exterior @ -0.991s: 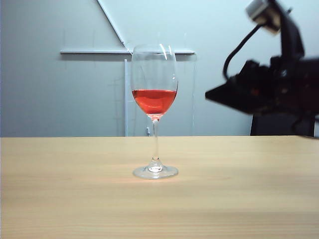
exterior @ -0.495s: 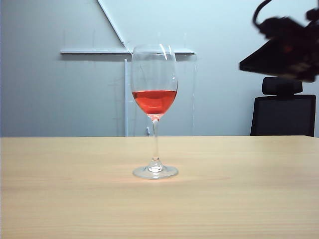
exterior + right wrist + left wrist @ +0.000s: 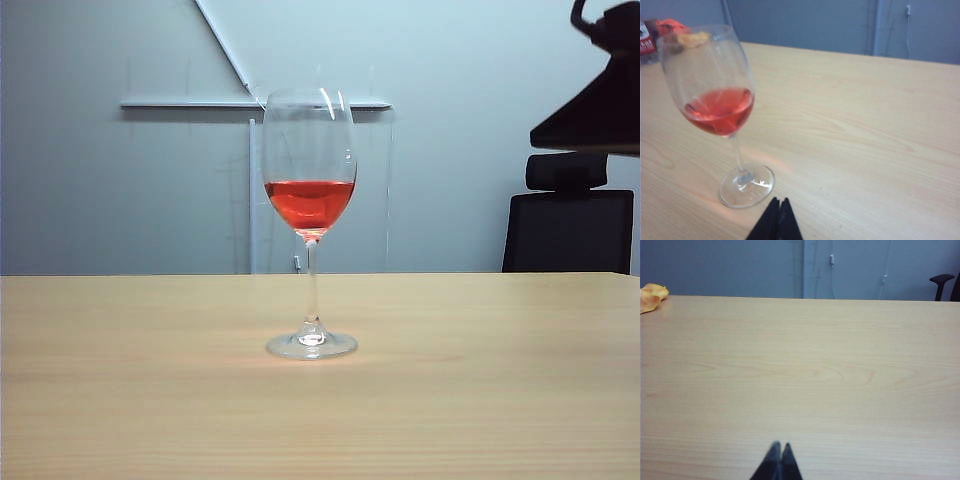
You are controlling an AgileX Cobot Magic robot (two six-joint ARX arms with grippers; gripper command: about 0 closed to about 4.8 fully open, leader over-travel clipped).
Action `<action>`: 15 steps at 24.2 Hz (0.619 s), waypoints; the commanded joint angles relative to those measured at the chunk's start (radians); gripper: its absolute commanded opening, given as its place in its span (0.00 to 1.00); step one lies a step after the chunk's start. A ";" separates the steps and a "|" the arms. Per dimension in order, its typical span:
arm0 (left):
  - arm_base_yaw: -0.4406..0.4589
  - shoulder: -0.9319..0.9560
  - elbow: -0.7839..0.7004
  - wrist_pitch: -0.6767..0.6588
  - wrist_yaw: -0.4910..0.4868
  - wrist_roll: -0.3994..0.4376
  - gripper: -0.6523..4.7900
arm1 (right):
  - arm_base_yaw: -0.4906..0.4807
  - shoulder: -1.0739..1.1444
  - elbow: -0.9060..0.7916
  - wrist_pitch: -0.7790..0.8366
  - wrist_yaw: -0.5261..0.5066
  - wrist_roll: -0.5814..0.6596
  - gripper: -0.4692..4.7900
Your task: Gently pick up the goblet, rotate it counterclockwise for two full turns (viewing from above), and then place it back on the table.
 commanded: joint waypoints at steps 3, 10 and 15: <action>-0.001 0.002 0.004 0.005 0.004 0.000 0.11 | 0.000 0.000 0.004 -0.001 -0.007 0.000 0.07; -0.001 0.002 0.004 0.005 0.004 0.000 0.11 | 0.000 0.000 0.004 -0.005 -0.006 -0.001 0.07; -0.001 0.002 0.004 0.005 0.004 0.000 0.11 | 0.000 0.000 0.004 -0.005 -0.005 -0.002 0.07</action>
